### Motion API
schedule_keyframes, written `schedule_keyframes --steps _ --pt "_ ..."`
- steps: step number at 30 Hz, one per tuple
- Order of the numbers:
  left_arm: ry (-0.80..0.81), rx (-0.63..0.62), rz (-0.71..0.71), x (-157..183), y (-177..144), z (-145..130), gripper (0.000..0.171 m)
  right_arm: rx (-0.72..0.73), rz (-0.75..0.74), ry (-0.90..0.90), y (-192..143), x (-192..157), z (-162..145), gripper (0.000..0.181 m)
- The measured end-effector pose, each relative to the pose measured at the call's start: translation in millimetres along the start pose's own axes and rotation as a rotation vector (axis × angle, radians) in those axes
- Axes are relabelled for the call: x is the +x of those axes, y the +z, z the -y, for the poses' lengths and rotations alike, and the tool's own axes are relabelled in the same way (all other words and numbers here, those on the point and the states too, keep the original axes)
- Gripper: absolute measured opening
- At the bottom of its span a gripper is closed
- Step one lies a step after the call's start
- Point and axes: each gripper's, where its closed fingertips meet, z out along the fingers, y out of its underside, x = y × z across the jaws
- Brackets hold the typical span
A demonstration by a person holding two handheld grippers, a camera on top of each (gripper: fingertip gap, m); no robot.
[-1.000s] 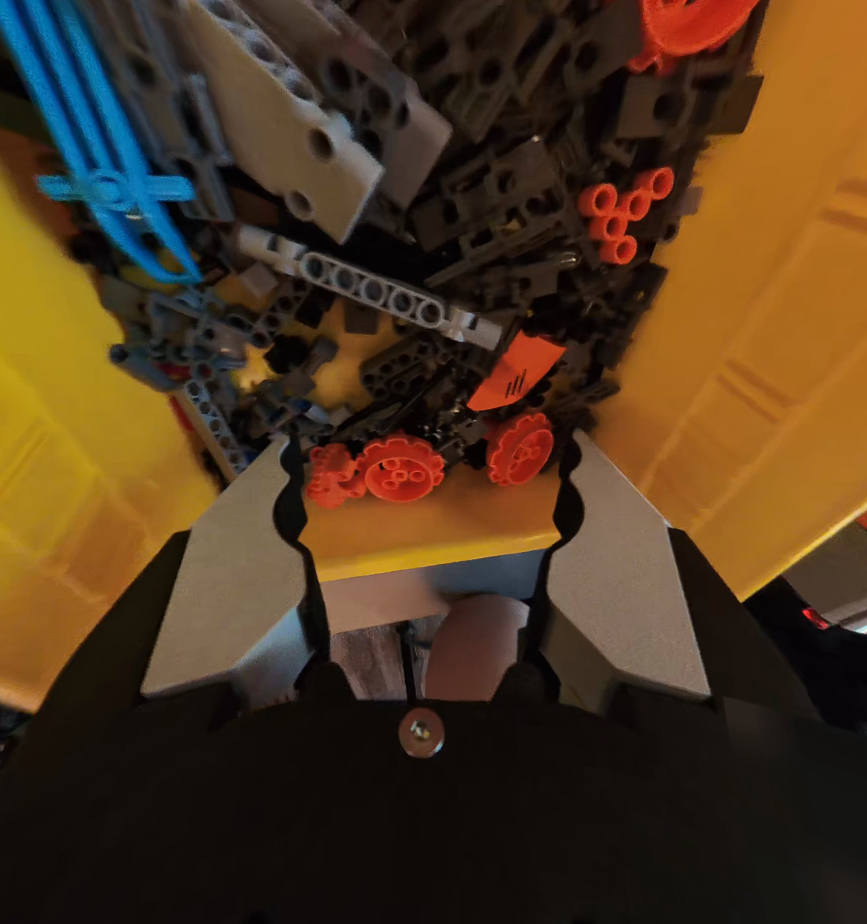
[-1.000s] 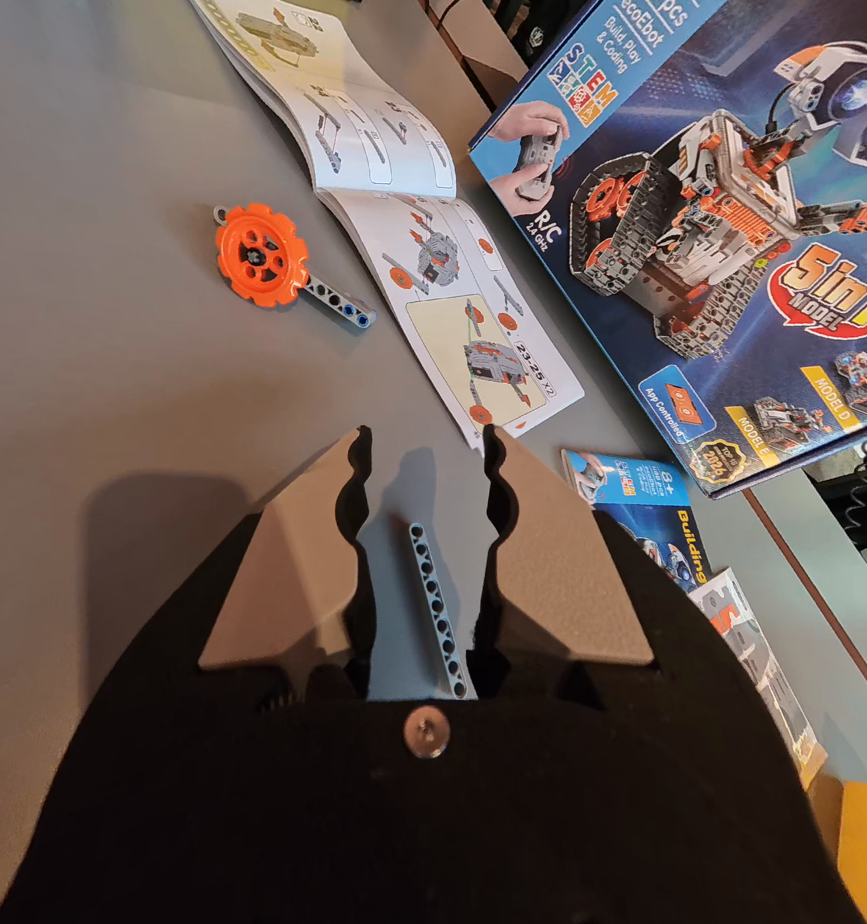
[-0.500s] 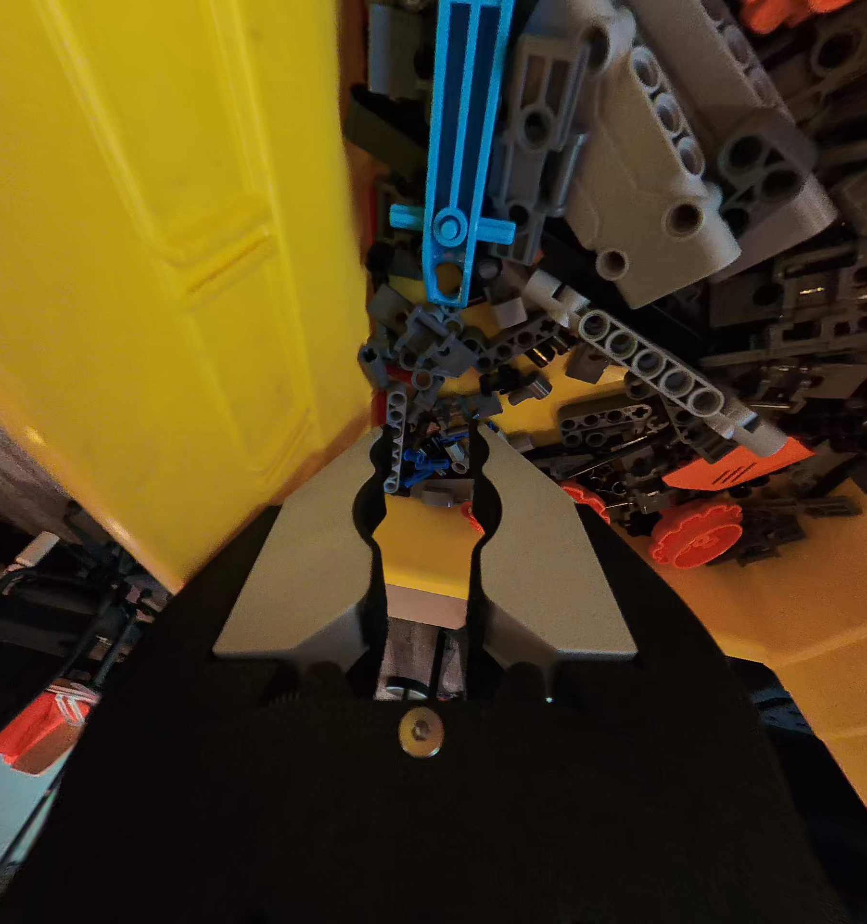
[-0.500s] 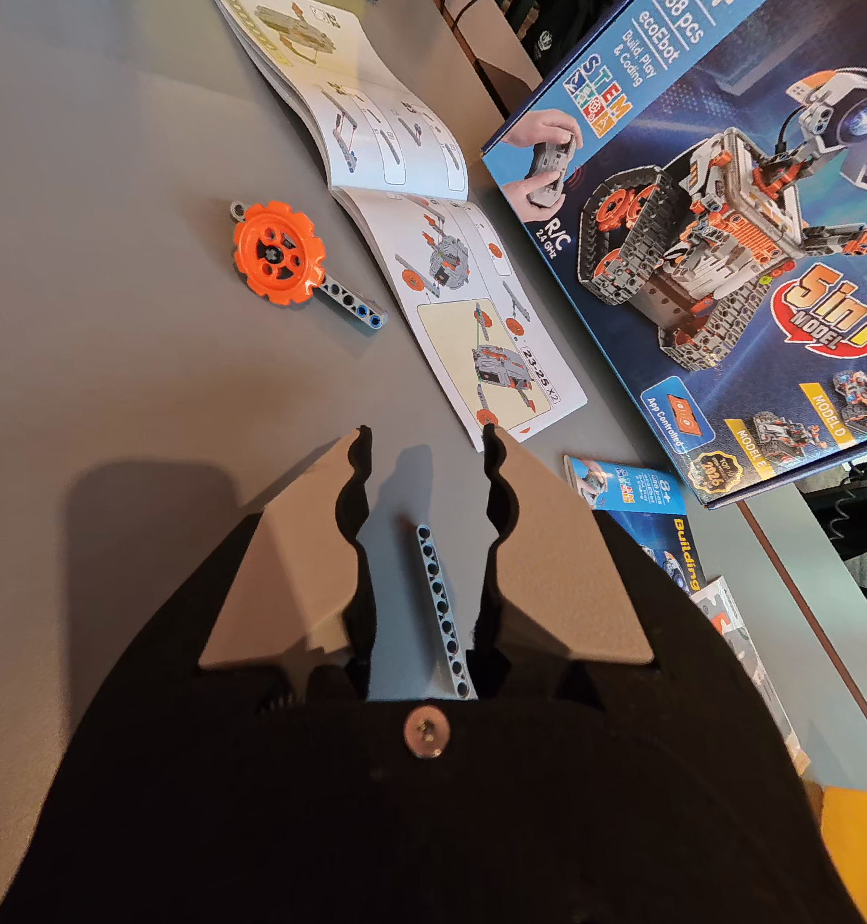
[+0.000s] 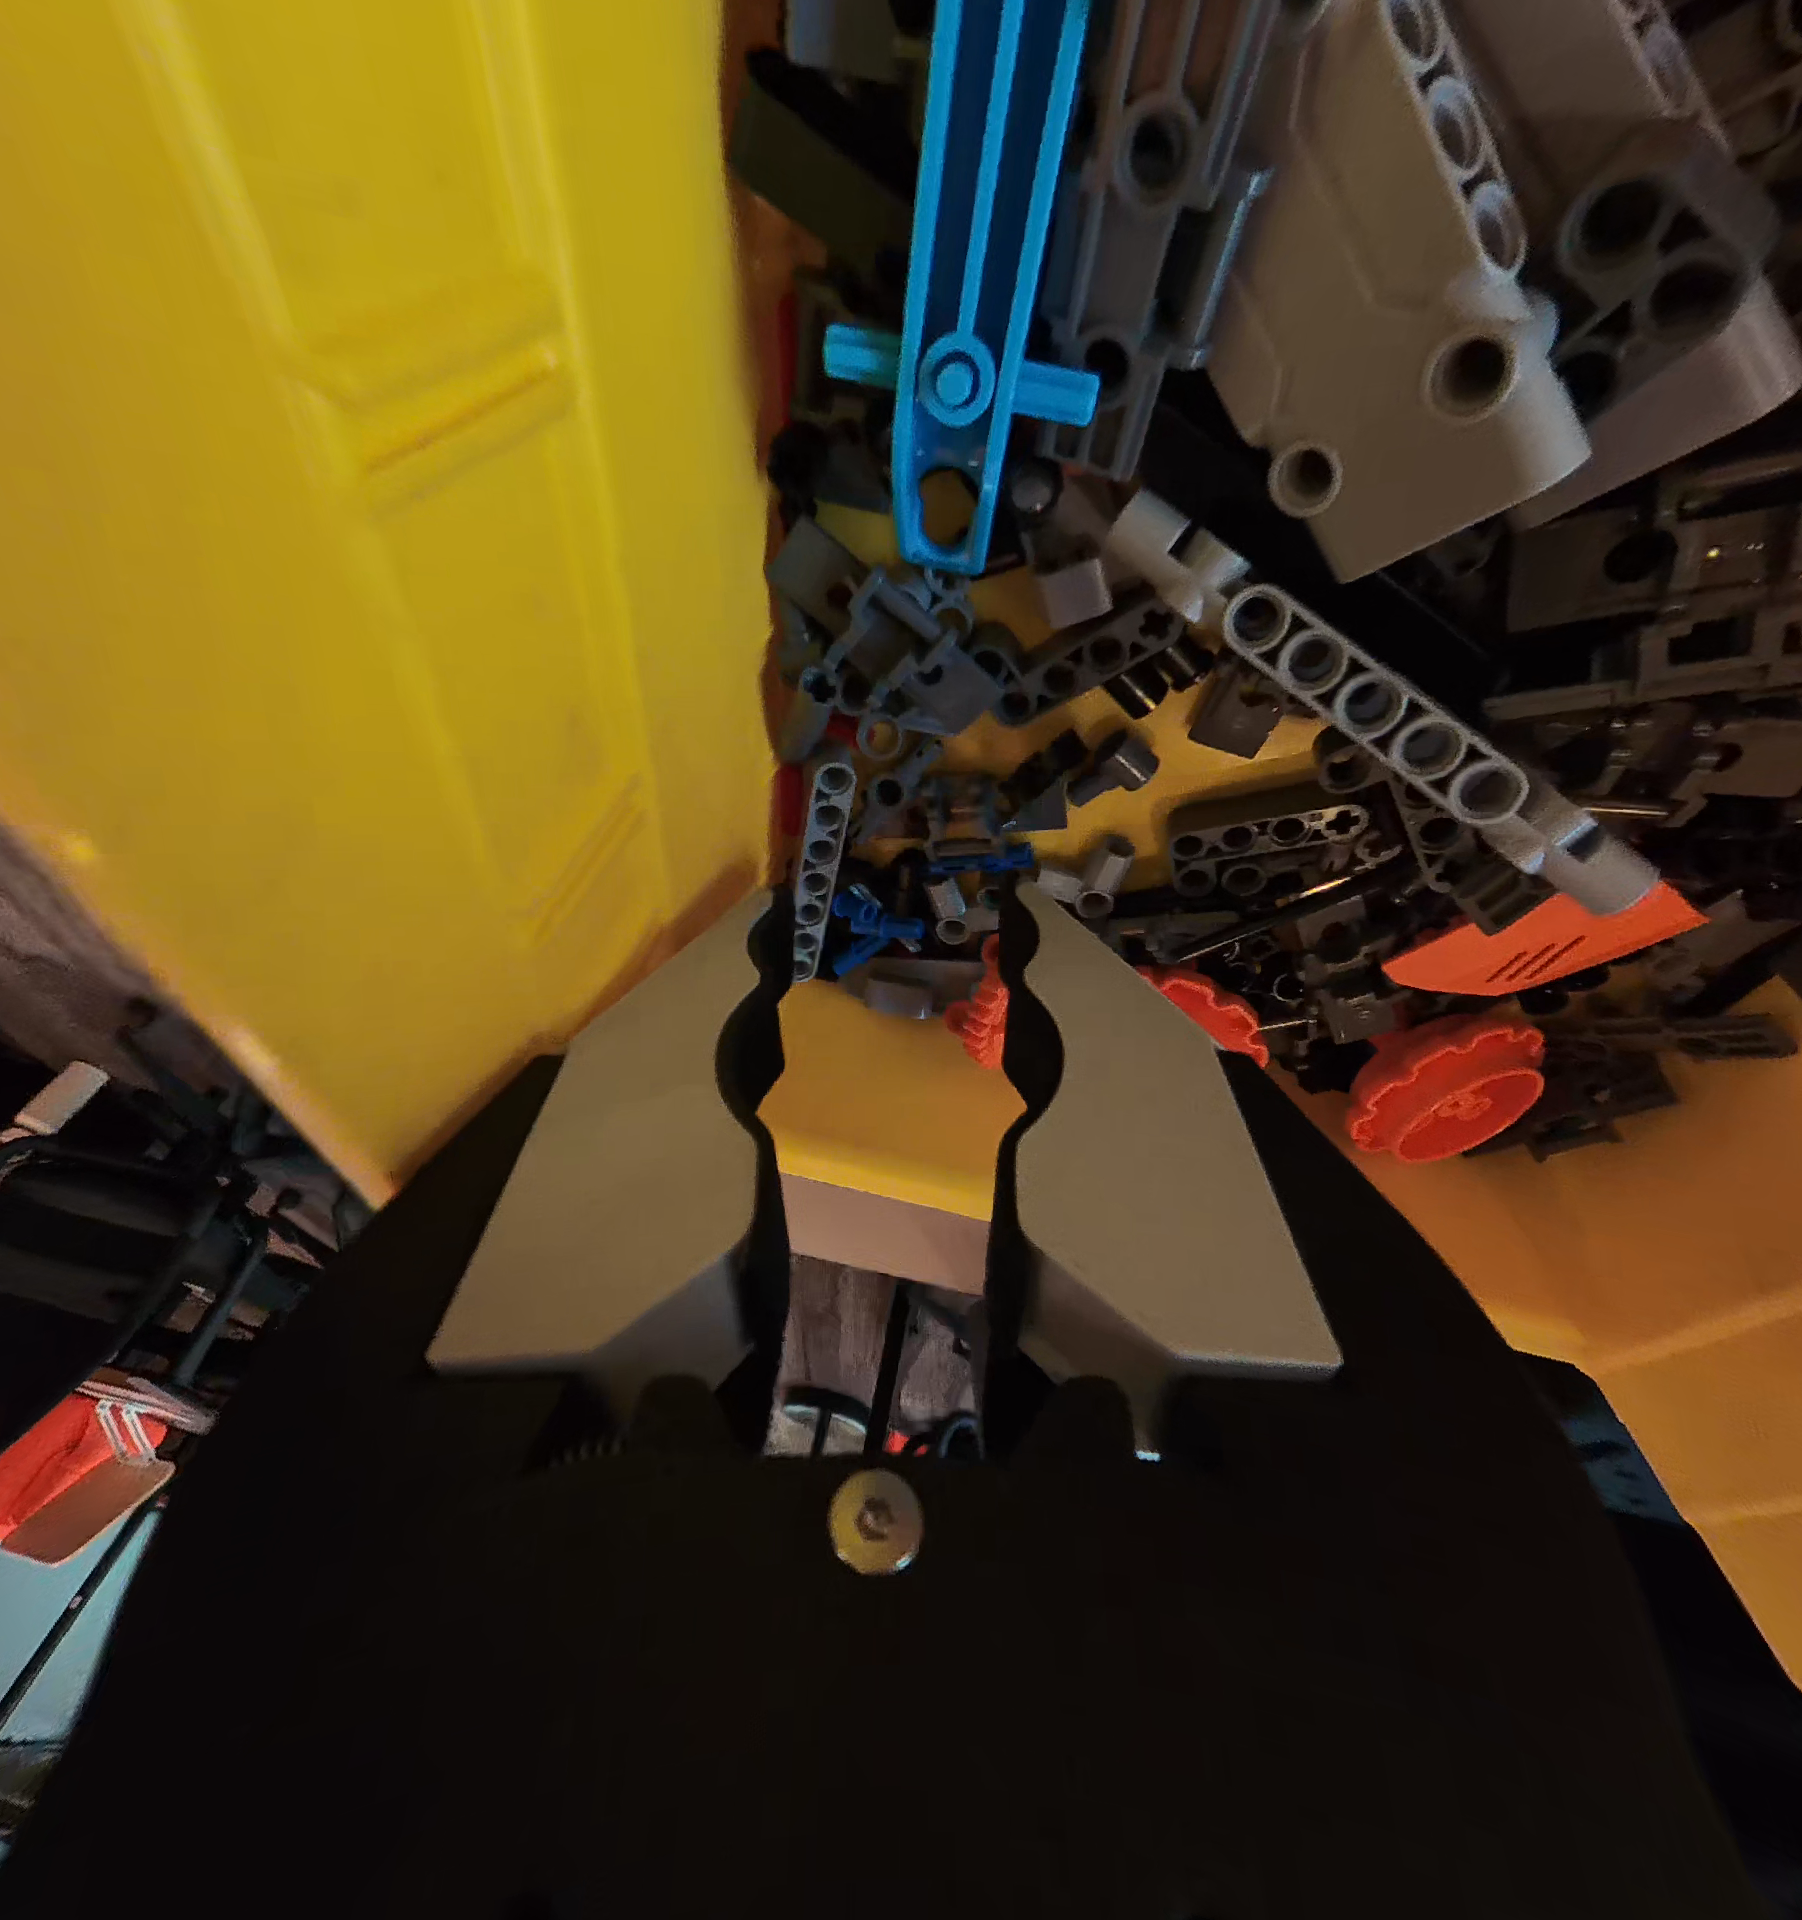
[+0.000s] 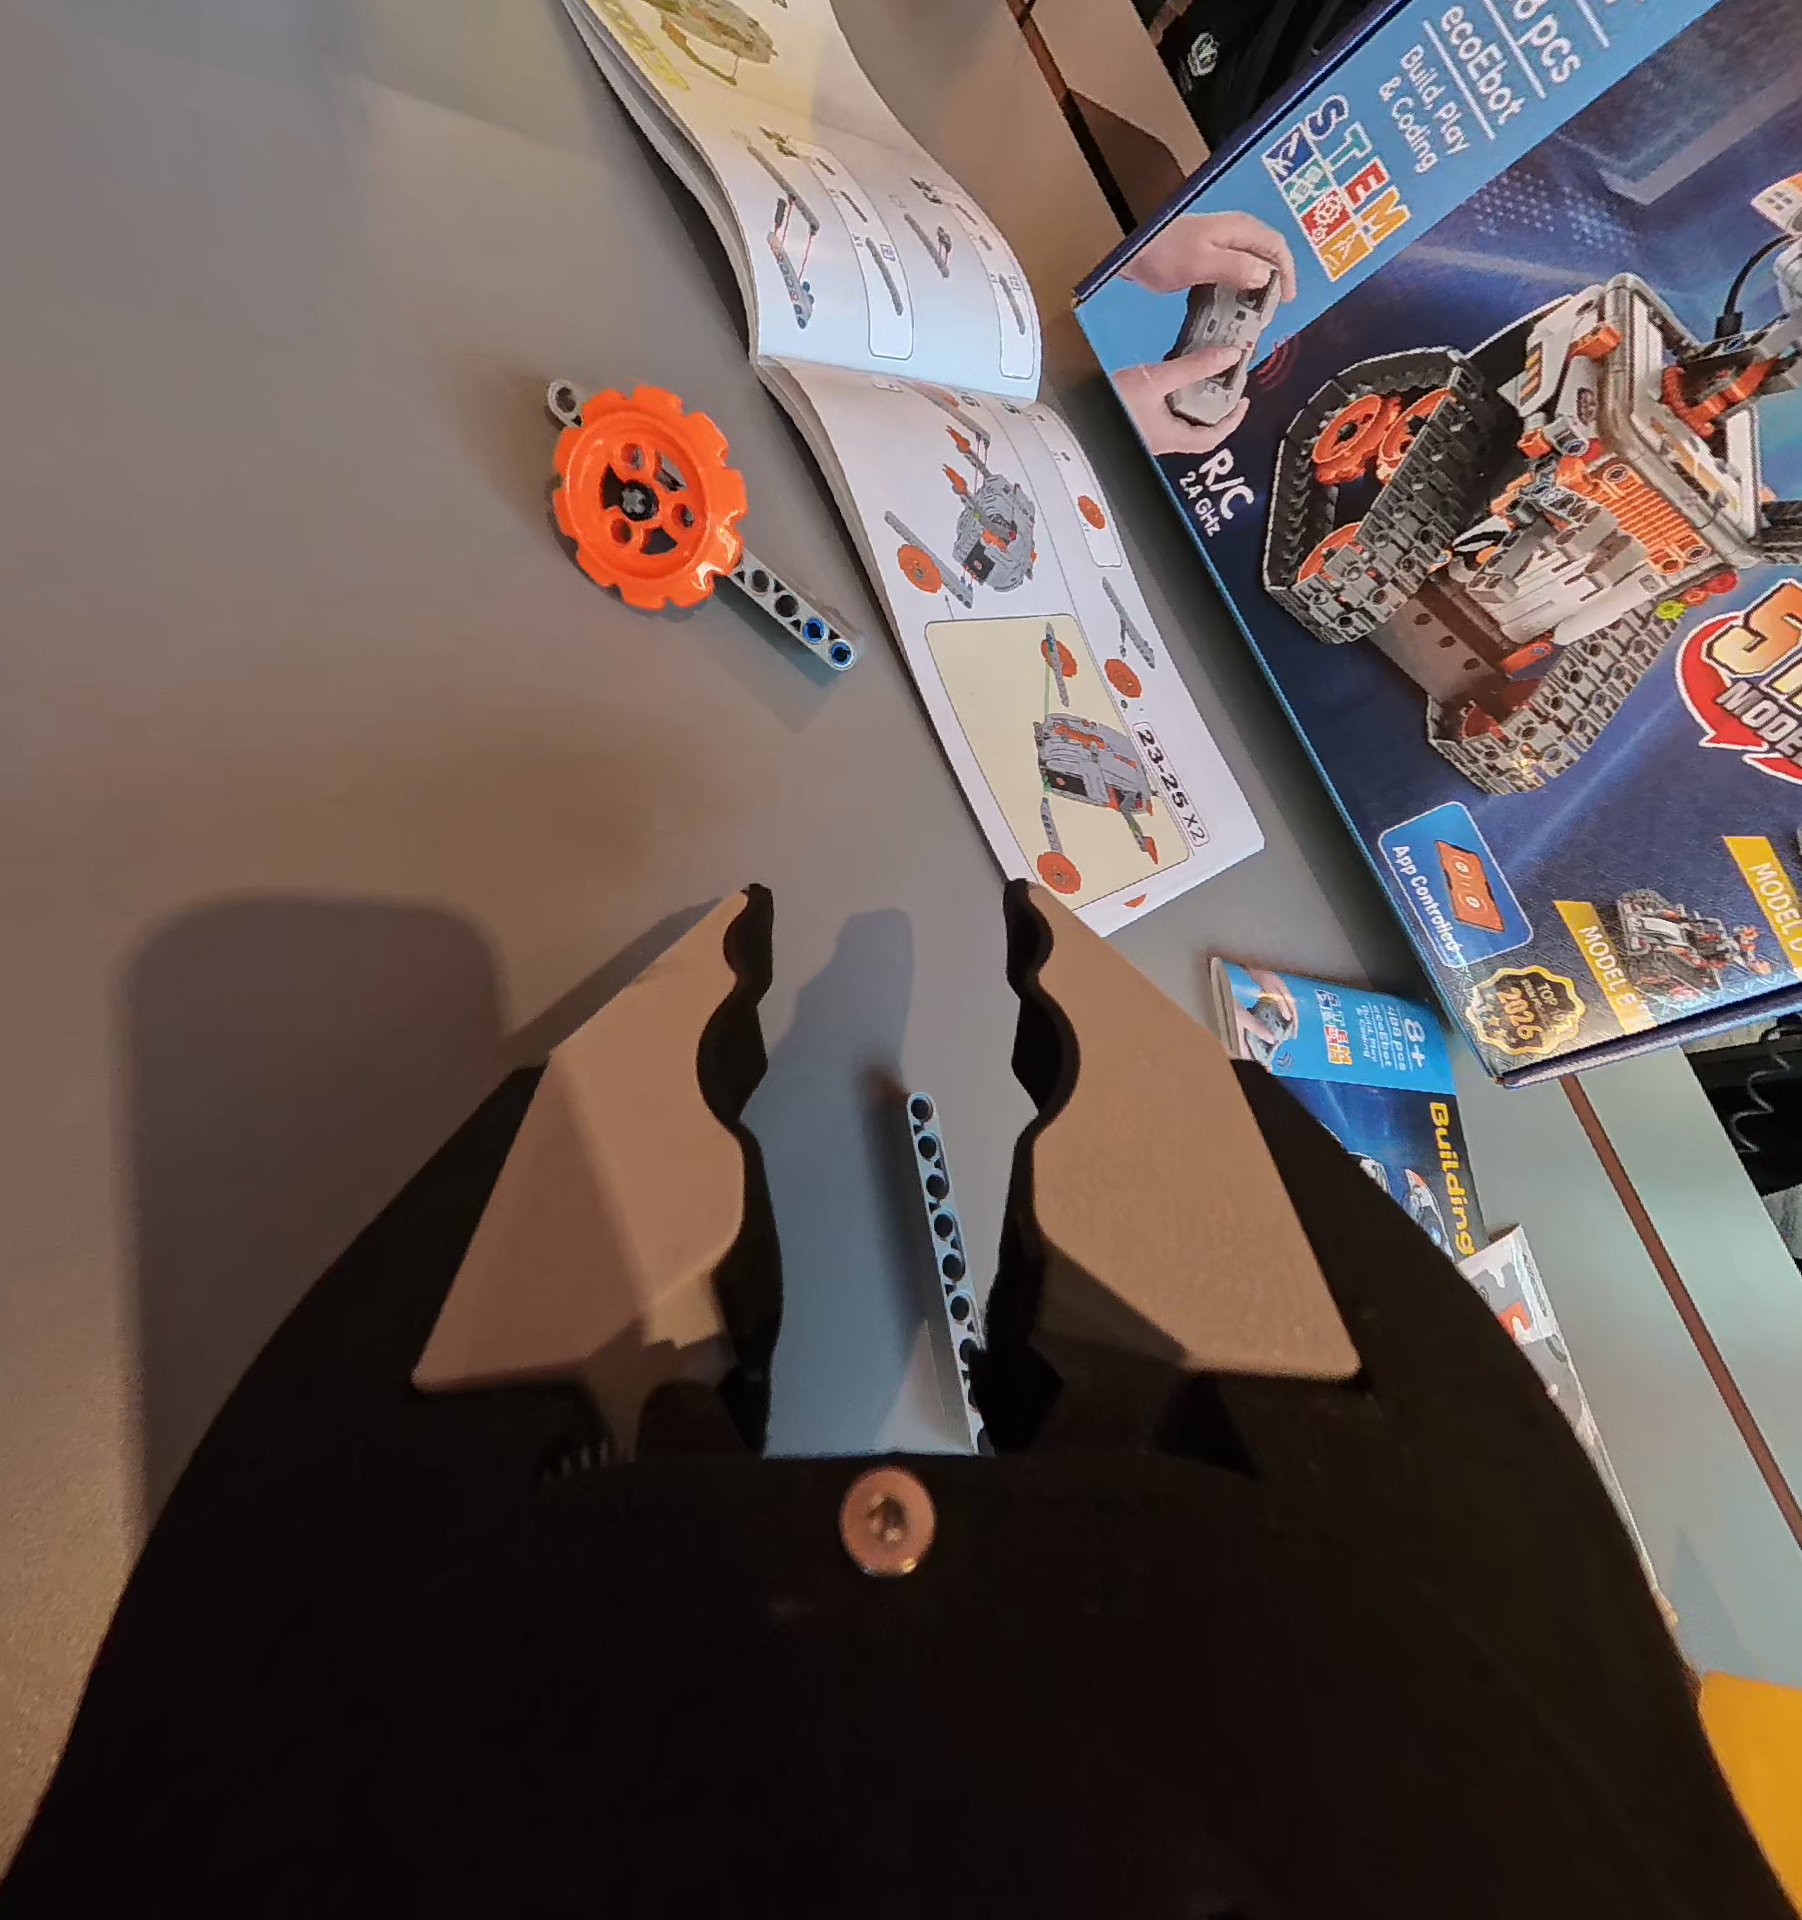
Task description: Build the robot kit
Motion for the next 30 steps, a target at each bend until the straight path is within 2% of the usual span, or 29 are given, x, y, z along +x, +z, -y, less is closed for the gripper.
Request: schedule_keyframes --steps 2,4,6,8,11,13,16,20,25,30 --pt "0.013 0.042 0.039 -3 -4 0 0.037 0.001 0.0 0.001 0 0 0 0.044" --pt "0.047 0.114 0.098 -6 -8 2 0.027 0.0 0.0 0.005 0 1 -1 0.044" --pt "0.154 0.173 0.129 -2 -8 3 0.024 0.007 -0.001 0.012 0 2 0 0.044" --pt "0.256 0.202 0.228 -9 -8 4 0.017 0.013 0.003 0.017 -1 2 1 0.044" --pt "0.346 0.257 0.316 -18 -2 9 0.009 0.02 0.008 0.004 -1 0 4 0.044" --pt "0.336 0.226 0.266 -16 8 2 0.012 0.022 0.015 -0.004 -2 -2 5 0.044" --pt "0.277 0.234 0.209 -14 11 3 0.012 0.025 0.012 -0.026 -3 -4 8 0.044" --pt "0.213 0.179 0.144 -14 15 -2 0.01 0.033 0.015 -0.044 -5 -7 11 0.044" --pt "0.216 0.143 0.126 -15 16 -3 0.009 0.021 0.018 -0.096 -7 -13 13 0.044" --pt "0.203 0.173 0.137 -18 6 -8 0.008 0.039 0.01 -0.111 -11 -14 17 0.044"
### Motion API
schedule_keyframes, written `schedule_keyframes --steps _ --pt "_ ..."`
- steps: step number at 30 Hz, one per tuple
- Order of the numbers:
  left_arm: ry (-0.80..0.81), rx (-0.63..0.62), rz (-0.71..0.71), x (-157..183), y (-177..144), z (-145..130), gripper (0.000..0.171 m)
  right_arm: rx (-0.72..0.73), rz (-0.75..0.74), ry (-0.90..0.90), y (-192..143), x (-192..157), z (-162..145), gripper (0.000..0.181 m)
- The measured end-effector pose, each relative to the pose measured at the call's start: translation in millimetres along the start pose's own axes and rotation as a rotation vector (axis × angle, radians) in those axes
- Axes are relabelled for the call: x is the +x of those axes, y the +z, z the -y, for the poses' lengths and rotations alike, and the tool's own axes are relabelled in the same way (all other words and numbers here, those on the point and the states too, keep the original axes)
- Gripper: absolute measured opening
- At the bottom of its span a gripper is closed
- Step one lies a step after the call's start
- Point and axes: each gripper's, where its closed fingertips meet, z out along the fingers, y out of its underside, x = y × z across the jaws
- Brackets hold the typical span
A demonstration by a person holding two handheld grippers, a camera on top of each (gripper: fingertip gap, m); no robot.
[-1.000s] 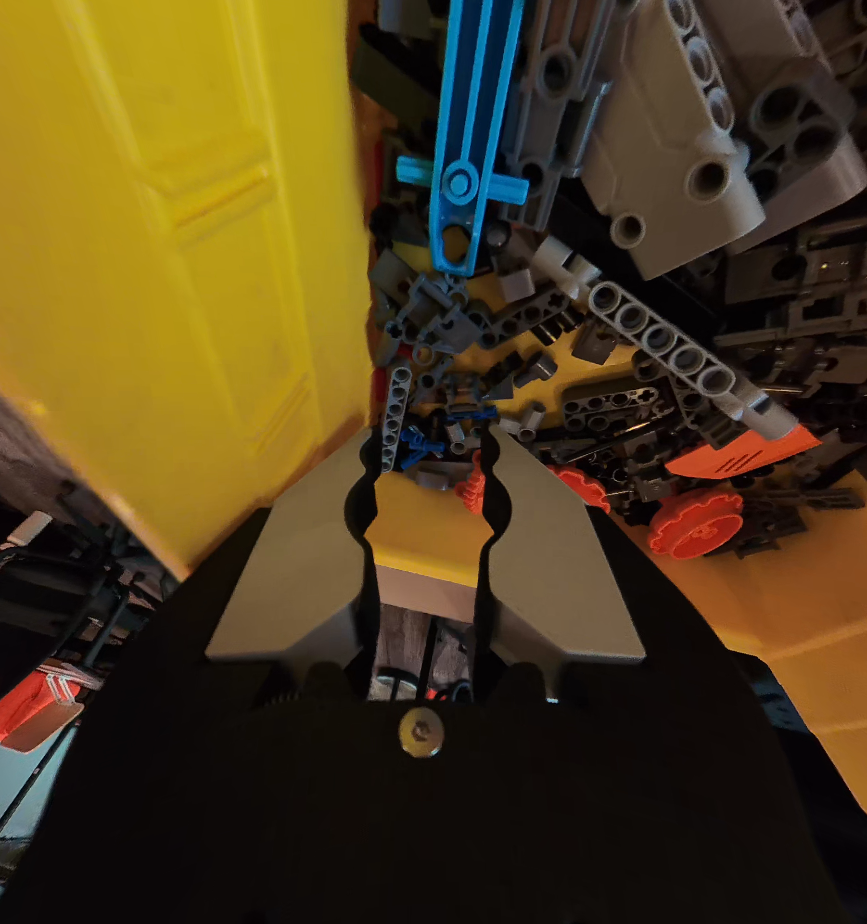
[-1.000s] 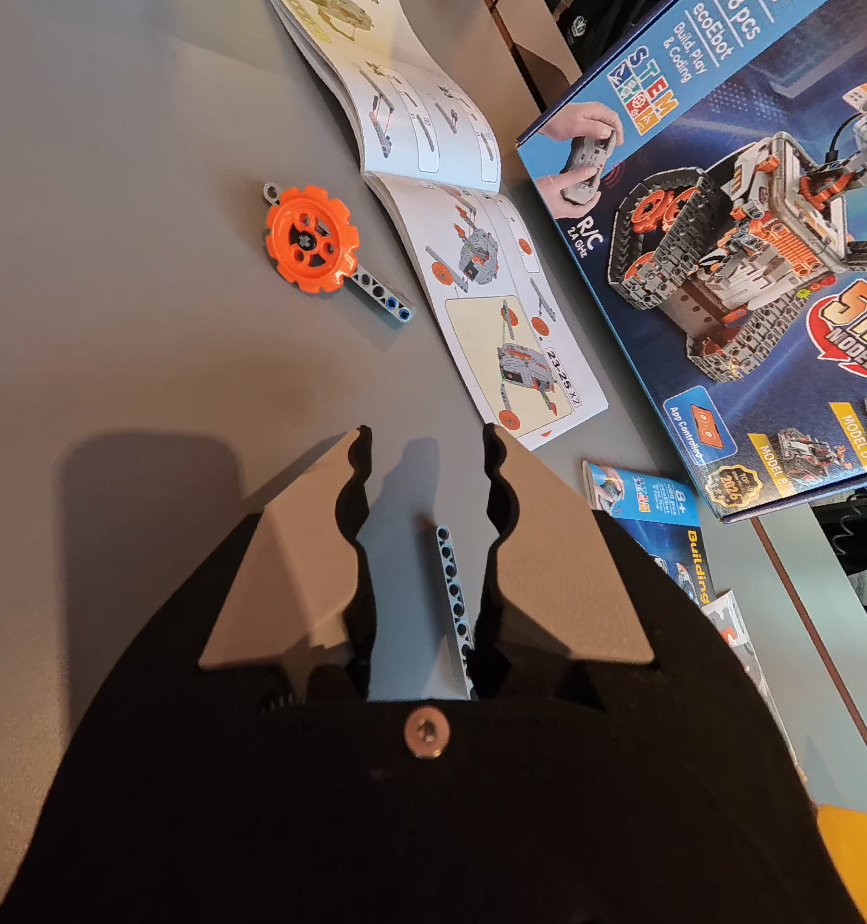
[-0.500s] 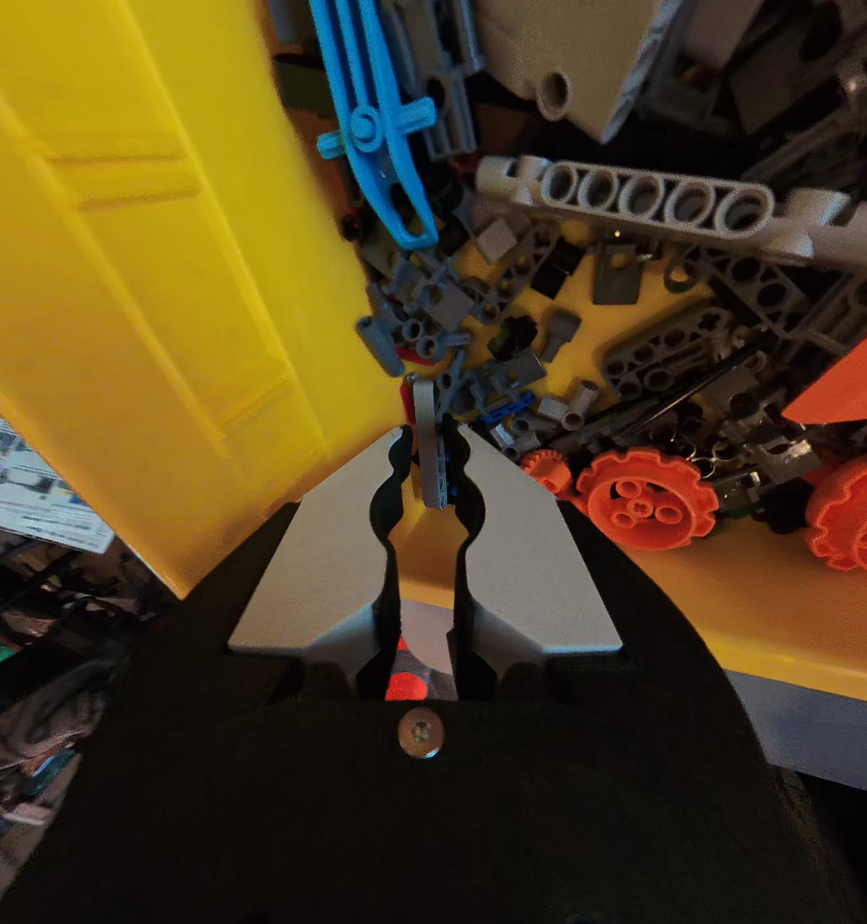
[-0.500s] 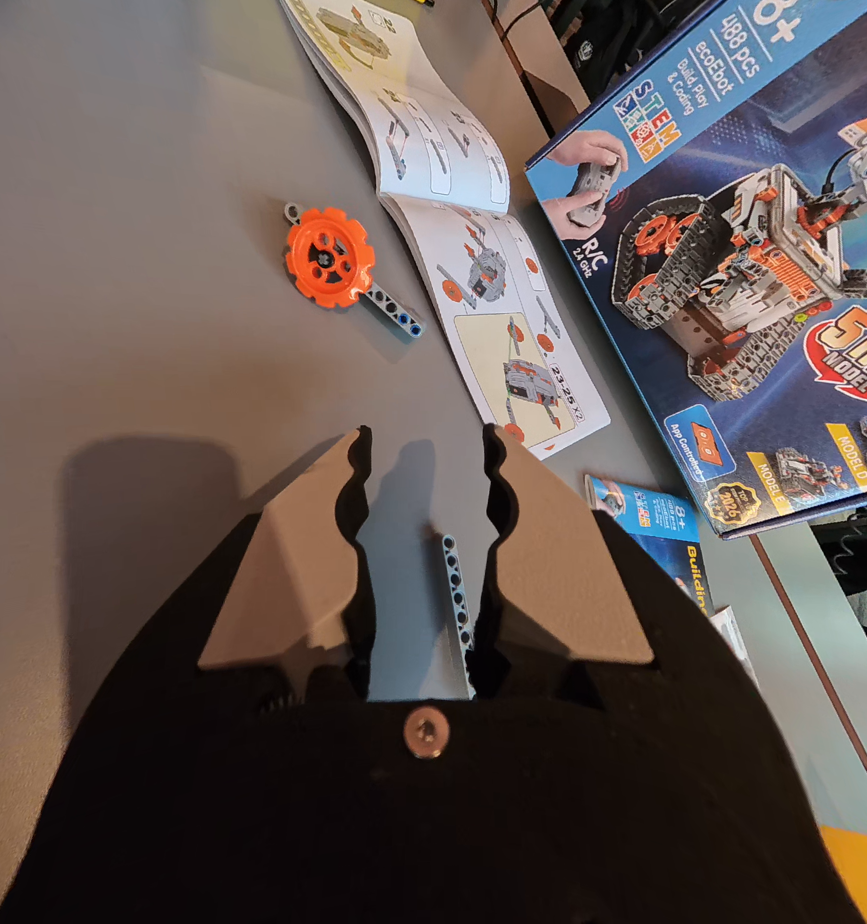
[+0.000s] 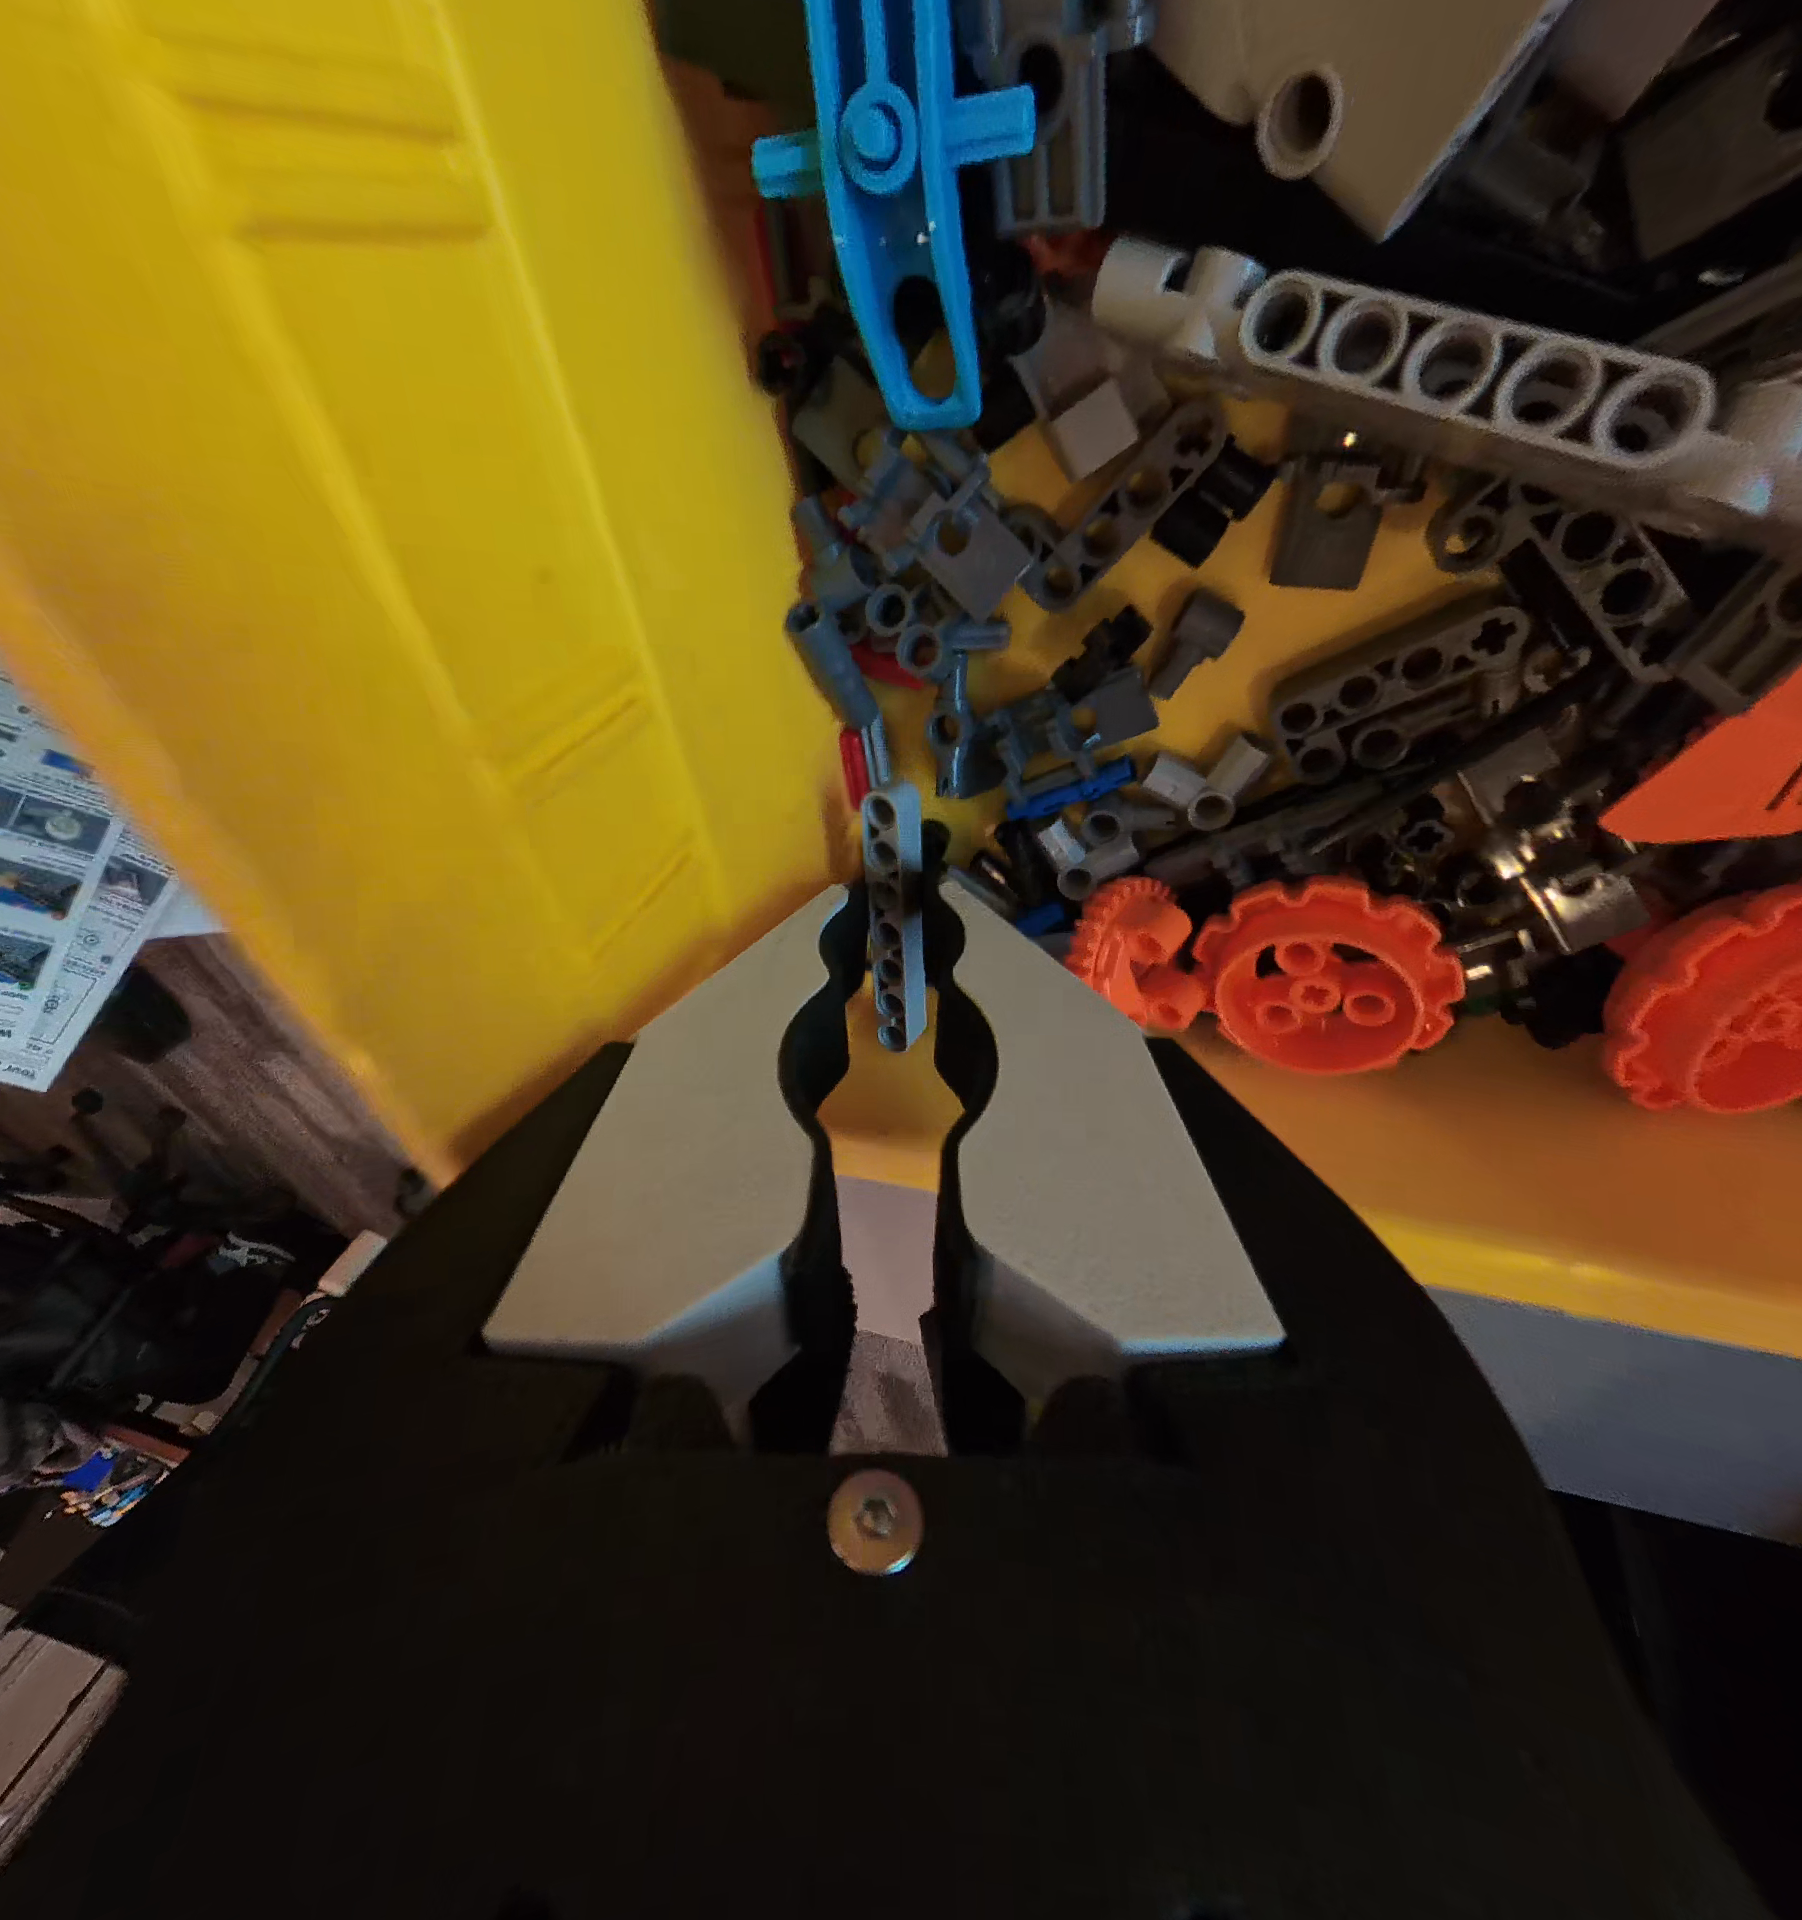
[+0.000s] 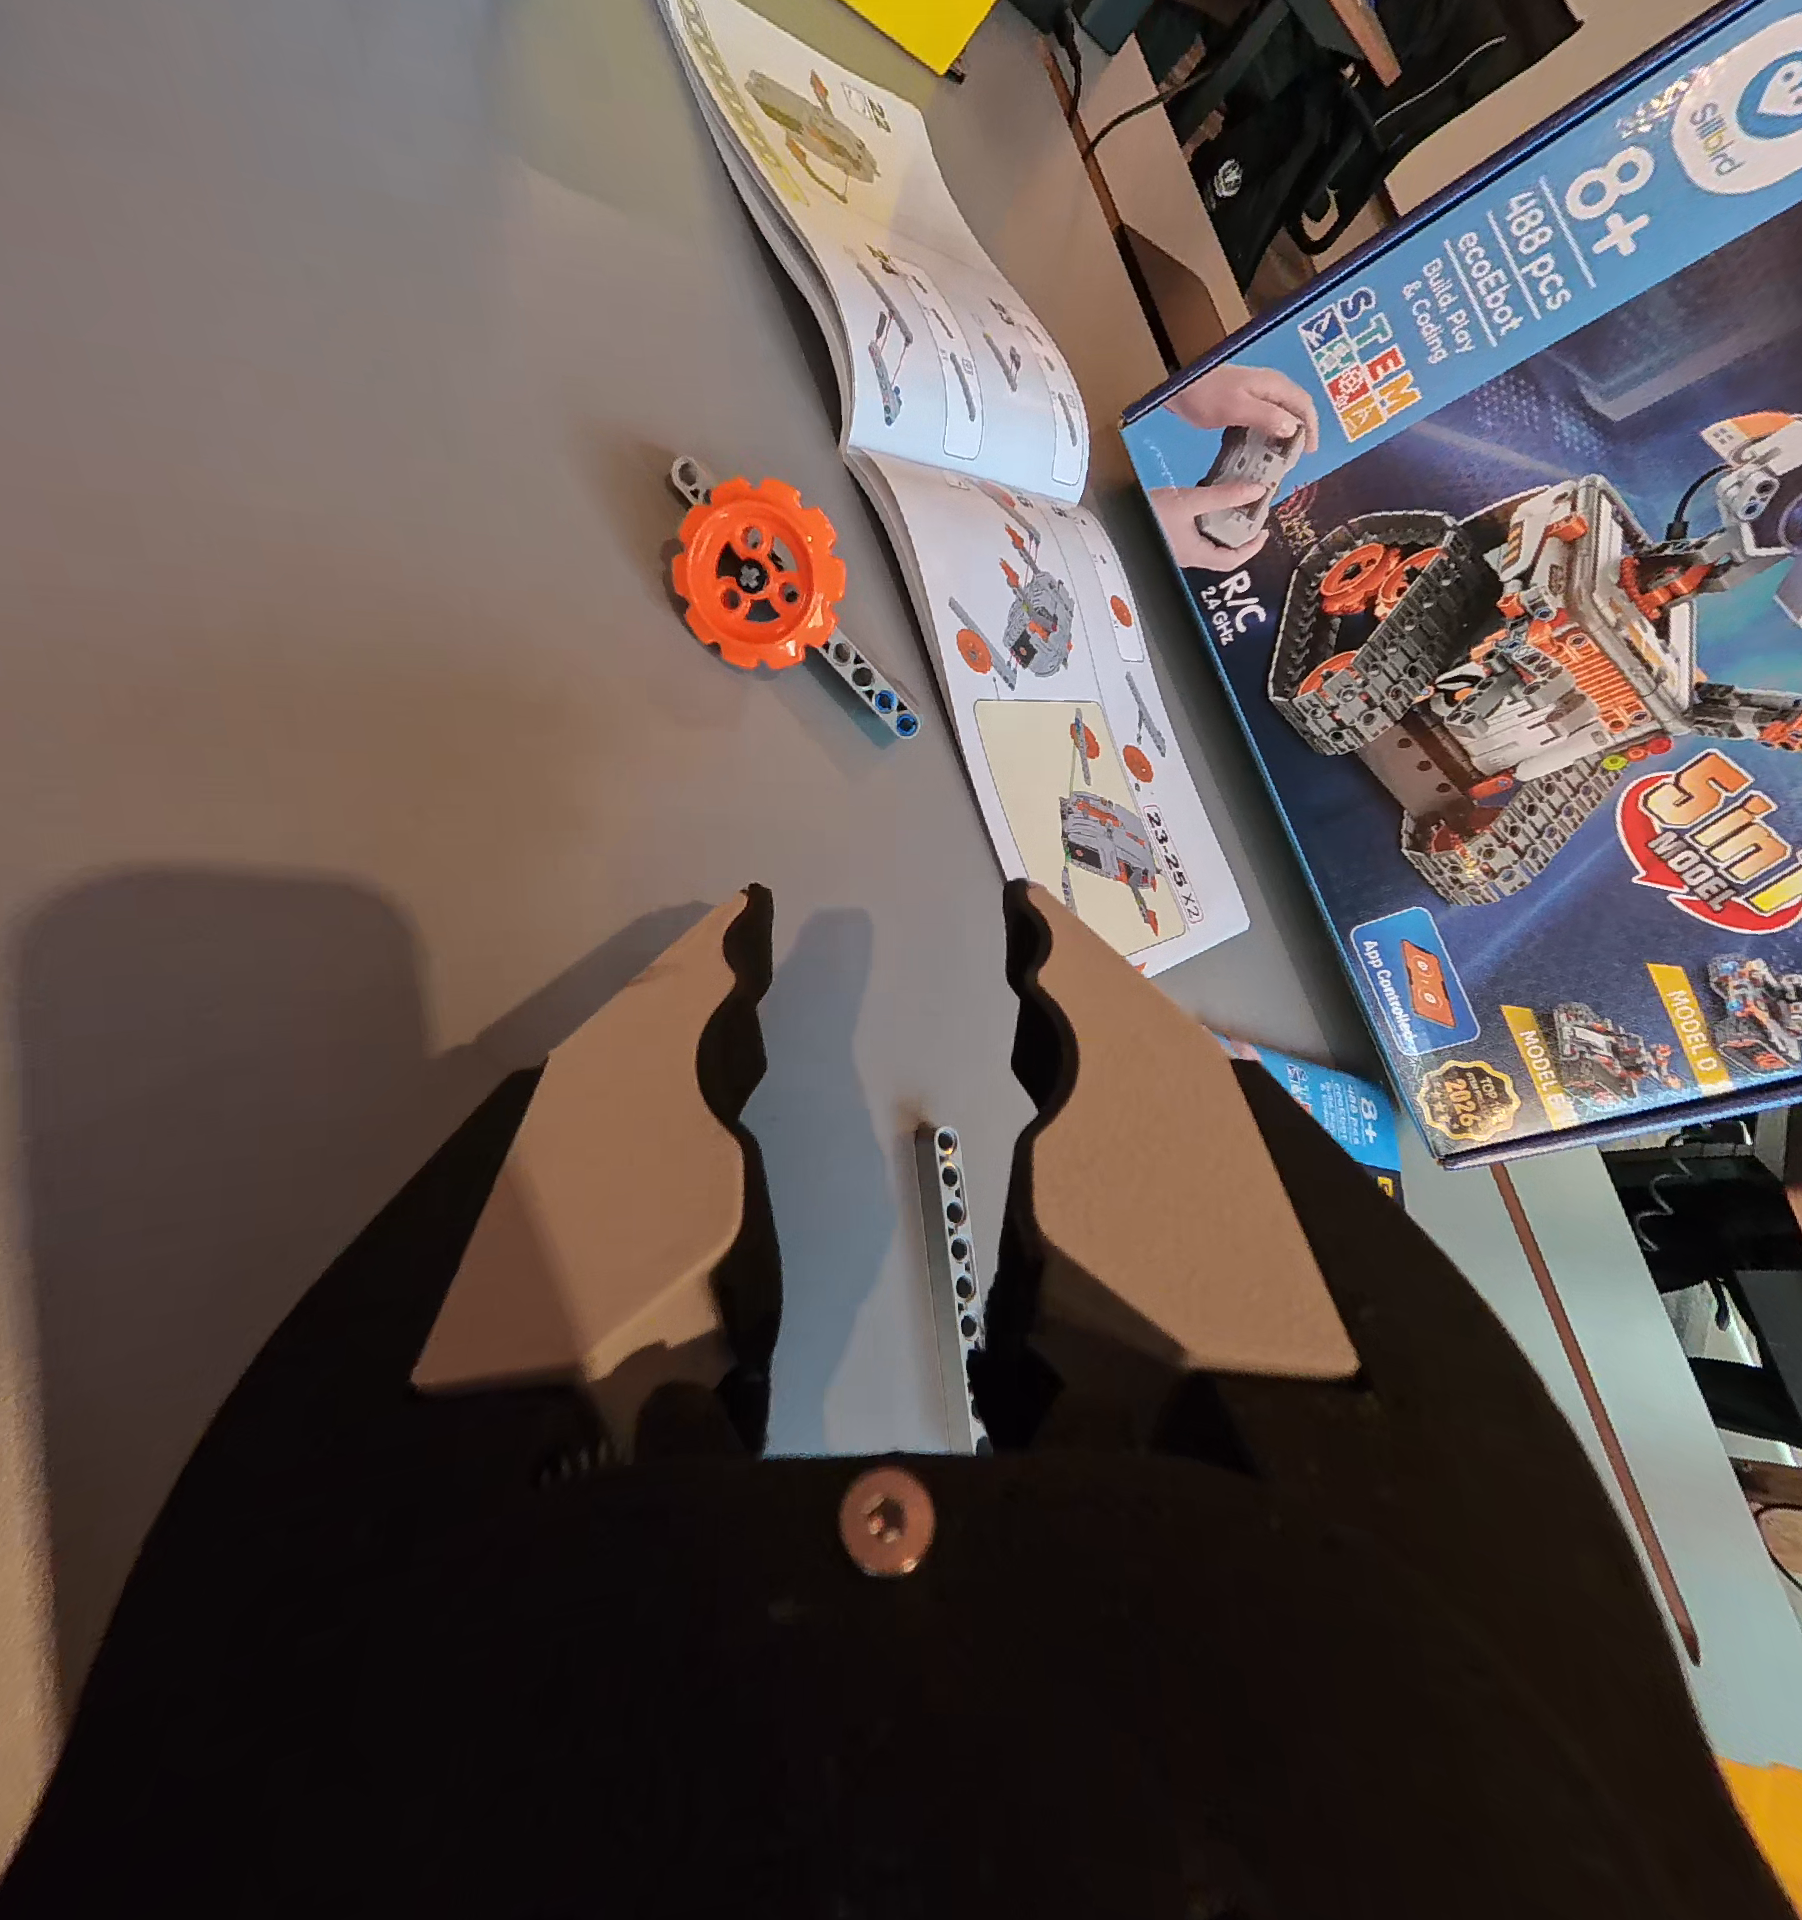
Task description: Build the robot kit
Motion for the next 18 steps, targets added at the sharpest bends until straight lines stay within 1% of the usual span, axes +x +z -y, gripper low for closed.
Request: schedule_keyframes --steps 3,5,7,9,11,12,14,16,17,18 --pt "-0.024 0.065 -0.018 0 -20 -2 0.008 -0.002 -0.005 -0.007 -1 1 0 0.044" --pt "-0.04 0.144 -0.075 5 -39 -2 0.008 -0.001 -0.006 -0.012 -2 0 1 0.044" --pt "-0.059 0.265 -0.187 19 -65 0 0.008 0.001 -0.004 -0.019 -2 -1 3 0.044" --pt "-0.084 0.414 -0.355 42 -100 -1 0.008 0.005 0.0 -0.024 -2 -3 4 0.044" --pt "-0.033 0.583 -0.564 82 -145 -9 0.008 0.013 0.004 -0.02 -2 -4 6 0.044" --pt "0.025 0.655 -0.662 106 -169 -18 0.008 0.018 0.004 -0.014 -2 -4 7 0.044" --pt "0.179 0.75 -0.825 161 -208 -43 0.008 0.033 -0.004 0.003 -4 -1 9 0.044" --pt "0.34 0.801 -0.961 221 -236 -67 0.008 0.071 -0.005 0.033 -9 3 15 0.045" --pt "0.412 0.794 -1.017 253 -242 -75 0.008 0.104 0.016 0.048 -13 1 21 0.045" --pt "0.482 0.752 -1.062 285 -241 -83 0.008 0.147 0.054 0.062 -18 -3 28 0.044"
